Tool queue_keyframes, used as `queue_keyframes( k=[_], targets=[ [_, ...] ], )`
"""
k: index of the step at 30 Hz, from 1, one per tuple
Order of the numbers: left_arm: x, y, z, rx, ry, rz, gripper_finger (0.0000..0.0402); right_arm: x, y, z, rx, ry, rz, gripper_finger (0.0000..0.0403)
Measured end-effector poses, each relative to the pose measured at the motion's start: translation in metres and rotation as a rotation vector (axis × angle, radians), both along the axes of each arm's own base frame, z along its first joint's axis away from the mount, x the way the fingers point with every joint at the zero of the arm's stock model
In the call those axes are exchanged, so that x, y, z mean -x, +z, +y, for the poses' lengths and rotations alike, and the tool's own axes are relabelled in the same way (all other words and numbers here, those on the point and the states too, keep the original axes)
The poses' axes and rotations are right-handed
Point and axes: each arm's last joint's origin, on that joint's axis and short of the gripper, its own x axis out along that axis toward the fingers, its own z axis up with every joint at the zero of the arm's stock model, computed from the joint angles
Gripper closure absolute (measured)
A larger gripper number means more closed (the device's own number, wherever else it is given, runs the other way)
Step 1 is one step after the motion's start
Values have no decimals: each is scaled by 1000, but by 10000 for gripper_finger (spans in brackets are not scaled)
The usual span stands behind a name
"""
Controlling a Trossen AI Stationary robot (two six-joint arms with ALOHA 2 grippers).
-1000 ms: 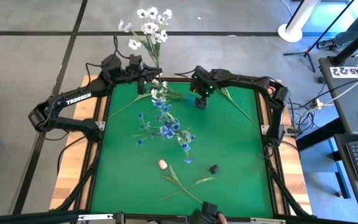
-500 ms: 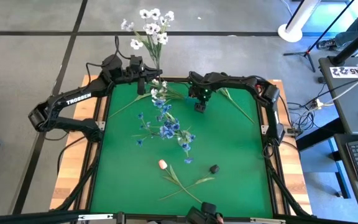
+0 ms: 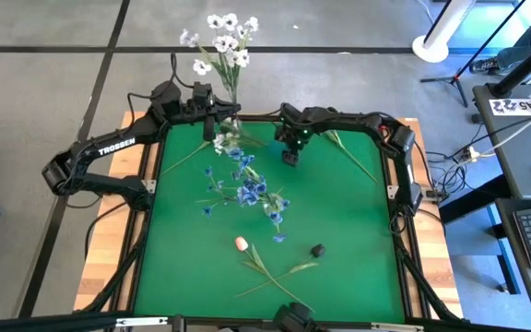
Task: Sort flowers into vase by color
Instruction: Put the white flowers into the blue vase
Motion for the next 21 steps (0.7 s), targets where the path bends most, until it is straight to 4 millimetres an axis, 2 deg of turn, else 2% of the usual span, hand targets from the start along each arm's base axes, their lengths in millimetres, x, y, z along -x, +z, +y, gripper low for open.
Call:
queue_keyframes(
  k=[7, 11, 21],
  targets=[
    [5, 6, -4, -14, 1, -16, 388, -3, 9, 0, -16, 8, -74, 157],
    [11, 14, -9, -38, 3, -42, 387, -2, 21, 1, -8, 14, -117, 157],
    [32, 41, -28, -120, 30, -135, 385, 13, 81, -4, 55, -5, -319, 157]
  ],
)
